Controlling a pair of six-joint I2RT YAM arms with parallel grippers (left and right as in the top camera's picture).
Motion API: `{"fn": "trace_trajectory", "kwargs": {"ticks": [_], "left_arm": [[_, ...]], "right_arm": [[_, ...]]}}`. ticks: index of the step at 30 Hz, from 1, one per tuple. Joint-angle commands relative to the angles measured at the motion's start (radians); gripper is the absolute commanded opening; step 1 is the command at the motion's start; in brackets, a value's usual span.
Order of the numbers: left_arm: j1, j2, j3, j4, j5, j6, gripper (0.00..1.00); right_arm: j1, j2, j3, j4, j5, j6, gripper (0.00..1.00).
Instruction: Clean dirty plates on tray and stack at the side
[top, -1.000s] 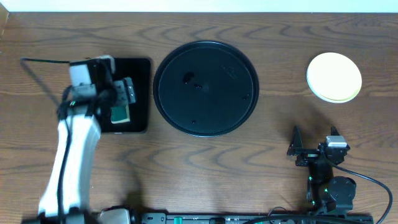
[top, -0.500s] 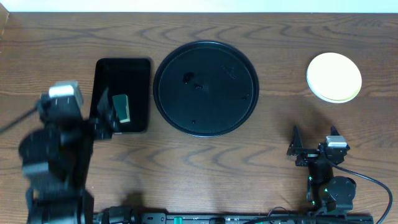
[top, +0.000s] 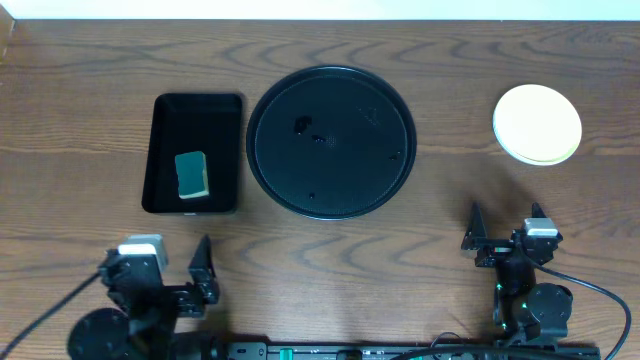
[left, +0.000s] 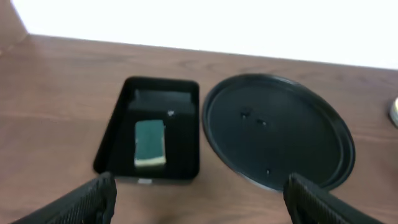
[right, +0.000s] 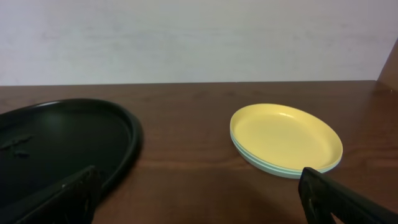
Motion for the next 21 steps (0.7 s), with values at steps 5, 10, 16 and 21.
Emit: {"fn": "trace_trajectory", "kwargs": {"ticks": [5, 10, 16, 21], "left_arm": [[-0.059, -0.163, -0.272, 0.381, 0.073, -0.005, 0.86], [-0.074, -0.213, -0.437, 0.783, 0.073, -0.047, 0.86], [-0.076, -0.222, -0.602, 1.141, 0.072, -0.082, 0.86], [-0.090, -0.222, -0.680, 1.181, 0.060, -0.084, 0.86]], "right_arm": [[-0.012, -0.007, -0.001, -0.004, -0.002, 0.010, 0.99], [-0.012, -0.007, -0.001, -0.004, -0.002, 0.010, 0.99], [-0.012, -0.007, -0.001, -0.004, -0.002, 0.010, 0.99], [-0.012, -0.007, -0.001, -0.004, -0.002, 0.010, 0.99]]}}
